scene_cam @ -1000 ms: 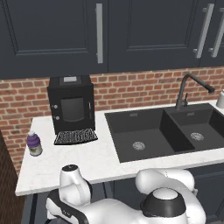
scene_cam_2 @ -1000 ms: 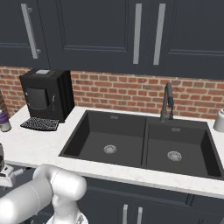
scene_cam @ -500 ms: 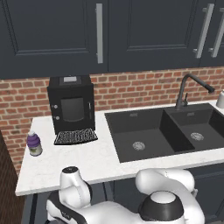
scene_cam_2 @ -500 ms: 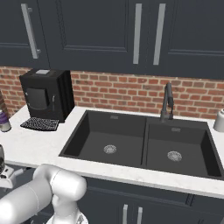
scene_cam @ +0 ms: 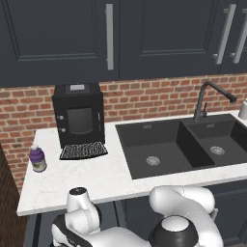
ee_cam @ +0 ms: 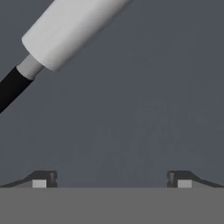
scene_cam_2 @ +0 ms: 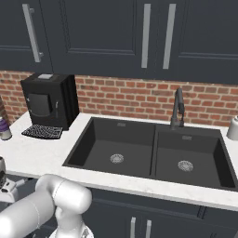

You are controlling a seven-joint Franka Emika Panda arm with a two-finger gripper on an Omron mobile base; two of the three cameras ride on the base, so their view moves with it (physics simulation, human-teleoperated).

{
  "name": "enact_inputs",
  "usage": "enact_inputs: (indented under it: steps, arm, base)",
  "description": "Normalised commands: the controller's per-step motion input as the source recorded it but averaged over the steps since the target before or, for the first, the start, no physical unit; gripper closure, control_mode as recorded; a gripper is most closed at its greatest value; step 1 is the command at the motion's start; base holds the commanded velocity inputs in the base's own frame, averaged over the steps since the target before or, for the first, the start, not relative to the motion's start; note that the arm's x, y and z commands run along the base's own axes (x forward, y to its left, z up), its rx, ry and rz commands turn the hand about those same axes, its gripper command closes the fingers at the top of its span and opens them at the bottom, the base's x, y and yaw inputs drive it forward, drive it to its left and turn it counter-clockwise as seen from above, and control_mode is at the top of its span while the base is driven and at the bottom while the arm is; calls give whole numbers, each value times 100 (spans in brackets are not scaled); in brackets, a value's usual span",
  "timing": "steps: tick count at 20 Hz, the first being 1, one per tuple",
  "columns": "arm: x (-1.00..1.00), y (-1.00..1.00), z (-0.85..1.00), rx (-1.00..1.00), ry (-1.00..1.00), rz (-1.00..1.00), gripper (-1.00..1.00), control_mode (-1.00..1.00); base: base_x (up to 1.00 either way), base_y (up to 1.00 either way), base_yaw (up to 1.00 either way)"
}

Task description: Pick the rolling pin from the drawer and place it on the counter.

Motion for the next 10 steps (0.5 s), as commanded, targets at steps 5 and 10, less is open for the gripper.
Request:
enact_inputs:
  steps: [5, 10]
  arm:
    - [0, 0, -6, 0, 0, 0, -100, -100]
    - [0, 0, -5, 0, 0, 0, -100, -100]
  base:
    - [0, 0, 0]
    - [0, 0, 0]
